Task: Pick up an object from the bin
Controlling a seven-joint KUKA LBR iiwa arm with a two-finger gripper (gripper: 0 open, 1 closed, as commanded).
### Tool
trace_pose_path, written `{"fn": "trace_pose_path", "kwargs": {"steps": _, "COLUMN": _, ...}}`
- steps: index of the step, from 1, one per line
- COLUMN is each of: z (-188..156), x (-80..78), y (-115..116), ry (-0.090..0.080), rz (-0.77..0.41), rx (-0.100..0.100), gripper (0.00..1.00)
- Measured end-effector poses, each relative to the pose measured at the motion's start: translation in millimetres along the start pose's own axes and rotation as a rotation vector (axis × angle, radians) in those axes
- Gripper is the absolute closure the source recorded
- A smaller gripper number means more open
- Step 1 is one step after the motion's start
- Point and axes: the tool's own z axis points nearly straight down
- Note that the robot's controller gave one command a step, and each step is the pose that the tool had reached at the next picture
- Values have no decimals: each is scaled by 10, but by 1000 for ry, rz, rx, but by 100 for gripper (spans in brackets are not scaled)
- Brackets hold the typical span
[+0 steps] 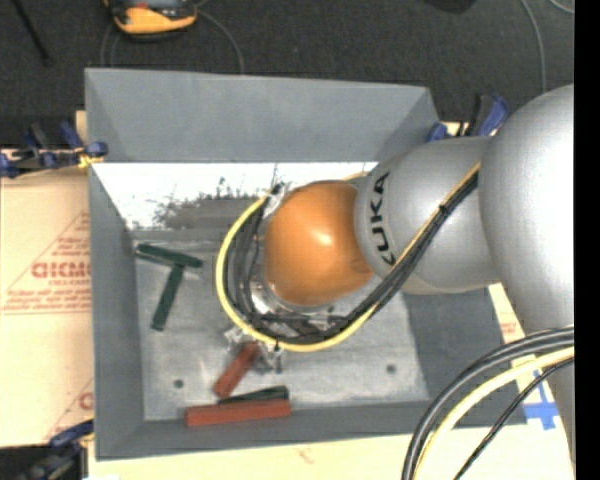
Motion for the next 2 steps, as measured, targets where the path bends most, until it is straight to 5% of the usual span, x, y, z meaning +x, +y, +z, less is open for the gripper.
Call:
{"fn": "trace_pose_path", "kwargs": {"steps": 1, "z": 0, "x": 0, "y": 1, "ry": 0, "rz": 1, "rx": 0, "gripper": 100}}
{"fn": "trace_pose_path", "kwargs": {"steps": 2, "z": -1428, "x": -95, "y": -41, "ry": 0, "rz": 54, "rx": 1, "gripper": 100}}
